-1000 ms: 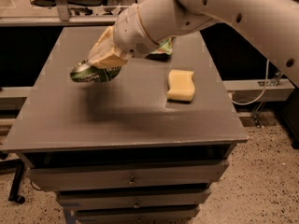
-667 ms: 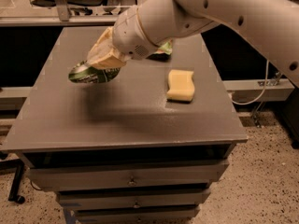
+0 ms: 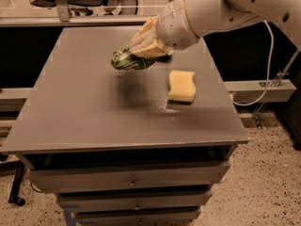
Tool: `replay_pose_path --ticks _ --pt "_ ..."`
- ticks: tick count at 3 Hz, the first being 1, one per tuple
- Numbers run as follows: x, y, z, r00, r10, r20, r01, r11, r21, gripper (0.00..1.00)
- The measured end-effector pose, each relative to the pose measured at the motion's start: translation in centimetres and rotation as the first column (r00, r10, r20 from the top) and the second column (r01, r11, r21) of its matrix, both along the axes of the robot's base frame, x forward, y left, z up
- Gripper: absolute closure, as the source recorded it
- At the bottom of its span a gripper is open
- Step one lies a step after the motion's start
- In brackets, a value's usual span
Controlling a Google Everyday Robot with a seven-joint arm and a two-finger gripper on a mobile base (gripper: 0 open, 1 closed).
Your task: Move green jalapeno chip bag near sponge
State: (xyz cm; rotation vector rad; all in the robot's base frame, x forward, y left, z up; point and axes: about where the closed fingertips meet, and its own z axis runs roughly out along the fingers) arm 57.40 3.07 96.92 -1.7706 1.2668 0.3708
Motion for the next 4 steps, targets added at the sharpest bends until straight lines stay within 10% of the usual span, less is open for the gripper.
replay_pose_path --ticks 4 --pt "8.1 -17.9 -1.8 0.9848 -0.148 0.091 0.159 0.979 -0.128 1.0"
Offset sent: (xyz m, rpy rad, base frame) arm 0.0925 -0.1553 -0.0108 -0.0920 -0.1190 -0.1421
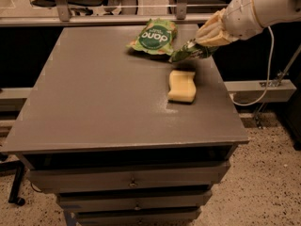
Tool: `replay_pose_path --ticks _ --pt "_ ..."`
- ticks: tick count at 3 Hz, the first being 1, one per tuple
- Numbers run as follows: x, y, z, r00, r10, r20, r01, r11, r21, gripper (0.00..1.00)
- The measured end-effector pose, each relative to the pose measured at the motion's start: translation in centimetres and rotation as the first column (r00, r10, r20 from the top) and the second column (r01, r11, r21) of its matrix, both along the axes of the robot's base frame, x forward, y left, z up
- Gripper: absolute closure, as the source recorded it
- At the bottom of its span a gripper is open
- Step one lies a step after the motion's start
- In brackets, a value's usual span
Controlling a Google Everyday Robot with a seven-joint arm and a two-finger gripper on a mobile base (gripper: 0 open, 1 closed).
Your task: Move green jalapeno chip bag near sponge
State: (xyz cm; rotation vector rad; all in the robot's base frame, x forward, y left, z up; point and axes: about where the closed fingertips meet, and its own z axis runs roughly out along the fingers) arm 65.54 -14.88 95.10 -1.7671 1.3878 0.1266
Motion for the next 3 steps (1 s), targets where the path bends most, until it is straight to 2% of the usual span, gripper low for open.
replay_pose_path --ticks 1,3 --pt "-0.3 -2.5 -1.0 0.9998 -0.004 -0.022 0.003 1.0 -0.026 1.0" --pt "-0.9 -4.8 -3.6 0.9959 0.04 -0.081 -0.045 0.997 -0.062 1.0"
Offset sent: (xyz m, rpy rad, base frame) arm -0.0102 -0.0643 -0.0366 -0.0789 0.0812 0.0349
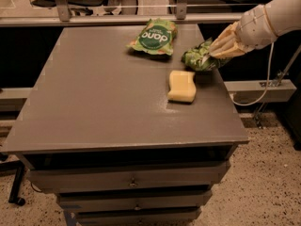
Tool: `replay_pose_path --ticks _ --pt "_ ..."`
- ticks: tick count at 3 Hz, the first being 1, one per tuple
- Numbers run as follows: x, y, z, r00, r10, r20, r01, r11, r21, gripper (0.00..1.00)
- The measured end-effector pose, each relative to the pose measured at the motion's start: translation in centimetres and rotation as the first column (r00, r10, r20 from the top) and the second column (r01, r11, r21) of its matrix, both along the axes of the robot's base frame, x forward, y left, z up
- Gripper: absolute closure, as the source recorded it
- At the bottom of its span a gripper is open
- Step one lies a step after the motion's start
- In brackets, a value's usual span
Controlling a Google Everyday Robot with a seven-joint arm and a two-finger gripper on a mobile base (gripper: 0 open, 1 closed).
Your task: Move green jalapeno chip bag near sponge
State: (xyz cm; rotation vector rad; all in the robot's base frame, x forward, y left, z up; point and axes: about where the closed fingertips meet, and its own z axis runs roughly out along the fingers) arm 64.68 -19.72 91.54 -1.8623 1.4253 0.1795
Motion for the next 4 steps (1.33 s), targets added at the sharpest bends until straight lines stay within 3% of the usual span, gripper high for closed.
replay_pose_path --ticks 2,3,4 --pt "-1.1 -0.4 -2.7 0.9938 0.086 -0.071 -0.086 0.996 0.001 1.0" --pt "-1.9 1.3 -3.5 0.9835 0.158 -0.088 -0.156 0.987 0.037 1.0" --pt "-2.6 4.1 -3.3 0.9655 0.248 -0.081 -0.242 0.967 0.077 1.0"
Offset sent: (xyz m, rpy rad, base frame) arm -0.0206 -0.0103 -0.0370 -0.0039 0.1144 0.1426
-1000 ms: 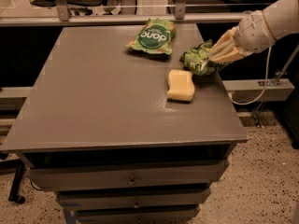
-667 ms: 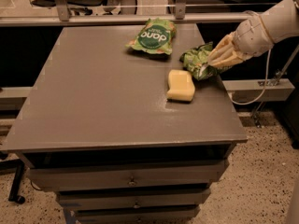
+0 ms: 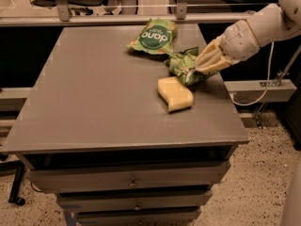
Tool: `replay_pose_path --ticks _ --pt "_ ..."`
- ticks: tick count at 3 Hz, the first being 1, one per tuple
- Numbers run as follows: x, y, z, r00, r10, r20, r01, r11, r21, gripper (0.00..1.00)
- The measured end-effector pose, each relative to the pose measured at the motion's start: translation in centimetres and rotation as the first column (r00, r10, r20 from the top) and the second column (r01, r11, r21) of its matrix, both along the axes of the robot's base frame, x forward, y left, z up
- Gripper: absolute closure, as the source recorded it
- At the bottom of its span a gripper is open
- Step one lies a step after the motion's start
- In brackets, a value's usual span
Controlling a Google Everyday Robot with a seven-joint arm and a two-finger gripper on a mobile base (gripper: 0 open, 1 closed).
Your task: Move green jalapeno chip bag near sponge
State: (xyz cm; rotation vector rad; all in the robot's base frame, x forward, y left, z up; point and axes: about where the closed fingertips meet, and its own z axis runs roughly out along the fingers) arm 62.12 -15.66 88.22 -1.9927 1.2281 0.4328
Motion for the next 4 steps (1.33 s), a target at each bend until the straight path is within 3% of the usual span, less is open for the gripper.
replay_pose_path --ticks 1,4 --pt "-0.62 1.54 0.38 0.999 0.044 0.0 -0.044 0.999 0.02 0.82" --pt "-1.12 2.37 1.13 0.9987 0.051 0.009 -0.051 0.998 0.029 0.12"
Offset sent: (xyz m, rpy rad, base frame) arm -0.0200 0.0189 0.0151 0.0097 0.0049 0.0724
